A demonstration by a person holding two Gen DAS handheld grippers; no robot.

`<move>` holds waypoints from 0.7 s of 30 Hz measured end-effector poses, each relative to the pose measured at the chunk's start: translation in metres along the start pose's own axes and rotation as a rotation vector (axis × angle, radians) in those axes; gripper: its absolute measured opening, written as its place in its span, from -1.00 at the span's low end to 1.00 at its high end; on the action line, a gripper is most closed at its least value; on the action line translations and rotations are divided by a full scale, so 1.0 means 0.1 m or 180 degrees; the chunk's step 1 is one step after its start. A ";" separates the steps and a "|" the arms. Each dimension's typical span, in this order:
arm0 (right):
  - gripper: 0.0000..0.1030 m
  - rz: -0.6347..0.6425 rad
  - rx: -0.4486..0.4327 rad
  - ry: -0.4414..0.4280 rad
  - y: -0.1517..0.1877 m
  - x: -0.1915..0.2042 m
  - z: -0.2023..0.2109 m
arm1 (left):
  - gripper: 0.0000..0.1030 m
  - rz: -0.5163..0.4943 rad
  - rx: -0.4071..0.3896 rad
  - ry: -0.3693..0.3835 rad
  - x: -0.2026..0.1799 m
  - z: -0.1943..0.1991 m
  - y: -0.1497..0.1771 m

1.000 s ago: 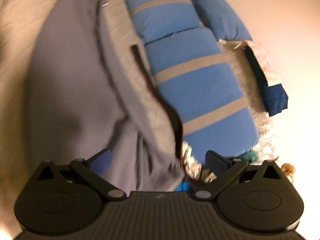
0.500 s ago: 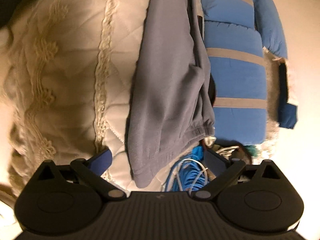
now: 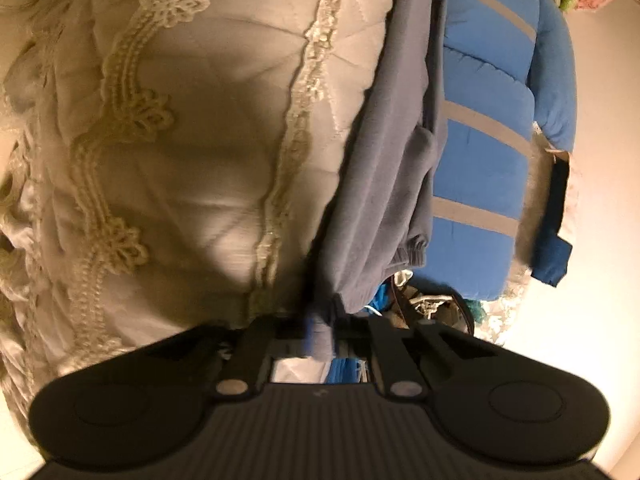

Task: Fold clothes
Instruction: 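Grasp and lift the sweatpants leg with the left gripper while the right gripper grasps the cuff, then lower the sweatpants onto the bed and open both grippers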

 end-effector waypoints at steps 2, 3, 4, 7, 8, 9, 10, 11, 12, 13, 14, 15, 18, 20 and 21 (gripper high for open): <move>-0.90 -0.0250 -0.0006 -0.0100 0.03 -0.09 -0.01 | -0.95 0.0008 -0.0030 -0.0068 0.04 0.04 0.03; -0.90 -0.0299 -0.0011 -0.0112 0.04 -0.14 -0.01 | -0.95 0.0007 -0.0051 -0.0103 0.07 0.08 0.05; -0.90 -0.0297 -0.0017 -0.0099 0.06 -0.18 -0.01 | -0.95 0.0005 -0.0073 -0.0139 0.09 0.11 0.07; -0.90 -0.0293 -0.0021 -0.0041 0.15 -0.31 -0.03 | -0.95 0.0022 -0.0124 -0.0170 0.17 0.25 0.13; -0.90 -0.0286 -0.0026 -0.0027 0.18 -0.35 -0.03 | -0.95 0.0028 -0.0141 -0.0179 0.20 0.29 0.15; -0.90 -0.0285 -0.0034 -0.0009 0.20 -0.39 -0.03 | -0.95 -0.0005 -0.0156 -0.0186 0.20 0.34 0.17; -0.90 -0.0283 -0.0041 -0.0004 0.23 -0.43 -0.02 | -0.95 -0.0049 -0.0170 -0.0194 0.20 0.39 0.18; -0.90 -0.0279 -0.0046 -0.0006 0.25 -0.45 -0.01 | -0.95 -0.0093 -0.0185 -0.0201 0.20 0.44 0.18; -0.91 -0.0273 -0.0054 -0.0005 0.27 -0.47 0.00 | -0.95 -0.0137 -0.0200 -0.0209 0.20 0.48 0.19; -0.91 -0.0278 -0.0063 -0.0019 0.29 -0.49 0.01 | -0.95 -0.0182 -0.0214 -0.0216 0.19 0.53 0.20; -0.91 -0.0290 -0.0071 -0.0043 0.31 -0.51 0.02 | -0.95 -0.0226 -0.0229 -0.0224 0.19 0.58 0.21; -0.91 -0.0301 -0.0079 -0.0066 0.33 -0.52 0.03 | -0.95 -0.0267 -0.0242 -0.0236 0.18 0.62 0.22; -0.91 -0.0307 -0.0096 -0.0121 0.40 -0.56 0.05 | -0.95 -0.0372 -0.0253 -0.0216 0.12 0.73 0.24; -0.91 -0.0319 -0.0088 -0.0134 0.46 -0.59 0.05 | -0.95 -0.0440 -0.0244 -0.0184 0.06 0.79 0.26; -0.91 -0.0333 -0.0077 -0.0143 0.49 -0.61 0.05 | -0.95 -0.0482 -0.0248 -0.0173 0.02 0.82 0.28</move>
Point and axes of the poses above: each gripper's, at about its wrist camera, not at the fingertips, and z roughly against the way its jaws point, x to its left, y to its underside, the point moved 9 cm from there along -z, roughly the way its jaws point, and after that the axes turned 2 degrees about -y, right-handed, at the moved point
